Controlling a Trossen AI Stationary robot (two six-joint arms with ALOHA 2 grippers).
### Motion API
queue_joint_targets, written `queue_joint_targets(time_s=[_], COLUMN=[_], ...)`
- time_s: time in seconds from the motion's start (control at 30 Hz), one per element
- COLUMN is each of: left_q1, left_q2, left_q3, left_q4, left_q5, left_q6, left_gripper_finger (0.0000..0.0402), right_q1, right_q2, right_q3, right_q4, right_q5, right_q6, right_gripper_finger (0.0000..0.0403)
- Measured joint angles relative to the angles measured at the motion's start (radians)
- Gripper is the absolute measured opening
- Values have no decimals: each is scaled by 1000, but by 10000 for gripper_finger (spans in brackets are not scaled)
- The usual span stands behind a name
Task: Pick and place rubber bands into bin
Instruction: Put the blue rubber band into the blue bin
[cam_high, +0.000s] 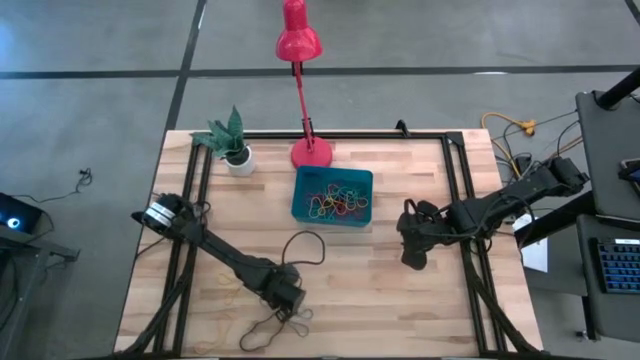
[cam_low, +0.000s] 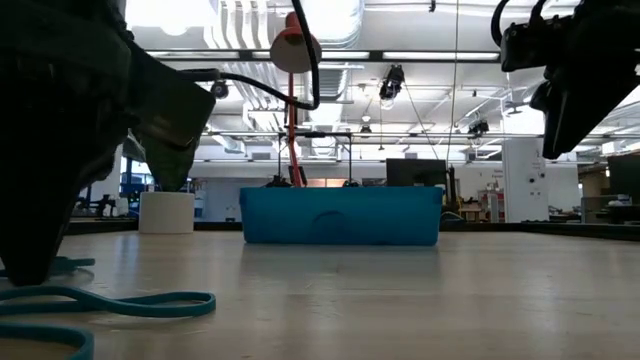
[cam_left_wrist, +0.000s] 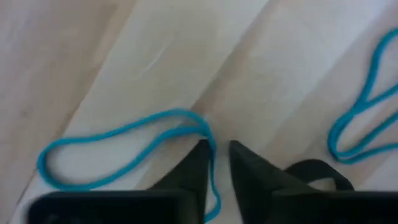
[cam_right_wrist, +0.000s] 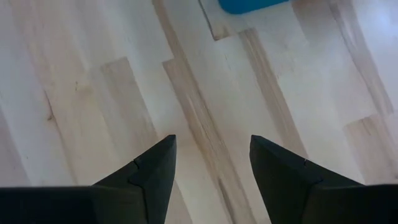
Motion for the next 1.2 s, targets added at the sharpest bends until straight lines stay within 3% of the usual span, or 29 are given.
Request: queue_joint_targets(time_s=[0.07, 0.23, 0.43, 0.7, 0.8, 1.03, 1.2], left_q1=[14, 59, 190, 382, 461, 626, 673], left_q2=[-4, -34, -163, -454, -509, -392, -218], left_q3=[-11, -18, -21, 13, 33, 59, 95], left_q4=[24, 57, 101, 273, 305, 423, 429], left_q5=[15, -9, -259, -420, -415, -213, -228], left_q6=[45, 142, 271, 505, 602, 703, 772], left_gripper_finger=[15, 1, 0, 0, 0, 0, 7], right_q1=[0, 0, 0, 0, 0, -1, 0], right_q2=[0, 0, 1, 1, 1, 1, 1], right_q3=[0, 0, 0, 1, 1, 1, 1], right_q4=[1, 4, 19, 64, 69, 86, 99], right_q5=[0, 1, 3, 59, 86, 110, 110], right_q6=[24, 76, 118, 151, 168, 204, 219], right_gripper_finger=[192, 192, 192, 192, 192, 192, 192])
